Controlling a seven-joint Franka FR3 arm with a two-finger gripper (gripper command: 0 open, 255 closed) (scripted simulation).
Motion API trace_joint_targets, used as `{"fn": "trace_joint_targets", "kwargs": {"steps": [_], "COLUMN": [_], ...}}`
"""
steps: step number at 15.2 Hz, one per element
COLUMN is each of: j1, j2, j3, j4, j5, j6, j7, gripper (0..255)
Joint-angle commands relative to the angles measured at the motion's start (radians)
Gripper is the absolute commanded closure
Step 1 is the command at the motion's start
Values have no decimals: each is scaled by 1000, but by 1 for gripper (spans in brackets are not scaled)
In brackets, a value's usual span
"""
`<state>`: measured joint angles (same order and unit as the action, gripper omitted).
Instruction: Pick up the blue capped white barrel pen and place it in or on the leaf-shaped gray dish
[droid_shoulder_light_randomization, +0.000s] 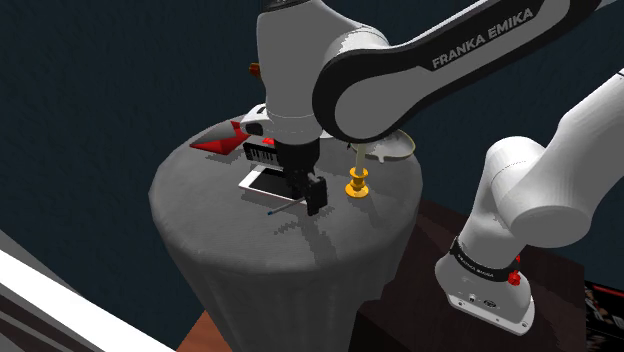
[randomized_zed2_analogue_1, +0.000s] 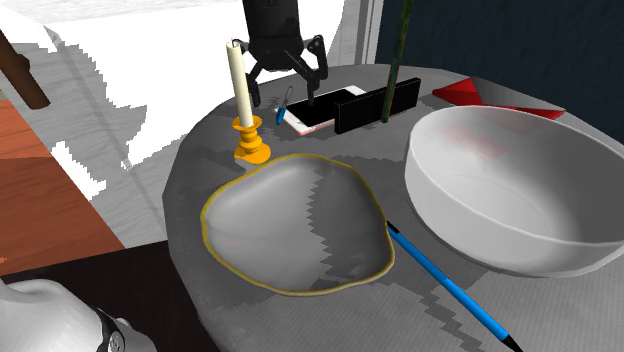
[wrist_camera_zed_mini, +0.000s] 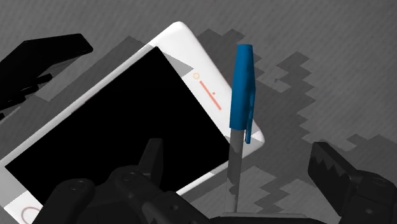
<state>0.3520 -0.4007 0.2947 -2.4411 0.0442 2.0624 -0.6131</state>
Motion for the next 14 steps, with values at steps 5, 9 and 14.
{"fn": "trace_joint_targets", "kwargs": {"steps": [5,9,14], "j1": [0,-1,0], "j2": [3,5,-18], "j3": [1,1,-5], "j4": [2,4,40], "j5": [0,-1,2], "j6": [1,1,-57], "j7": [1,1,-6], "gripper": [255,255,255]}}
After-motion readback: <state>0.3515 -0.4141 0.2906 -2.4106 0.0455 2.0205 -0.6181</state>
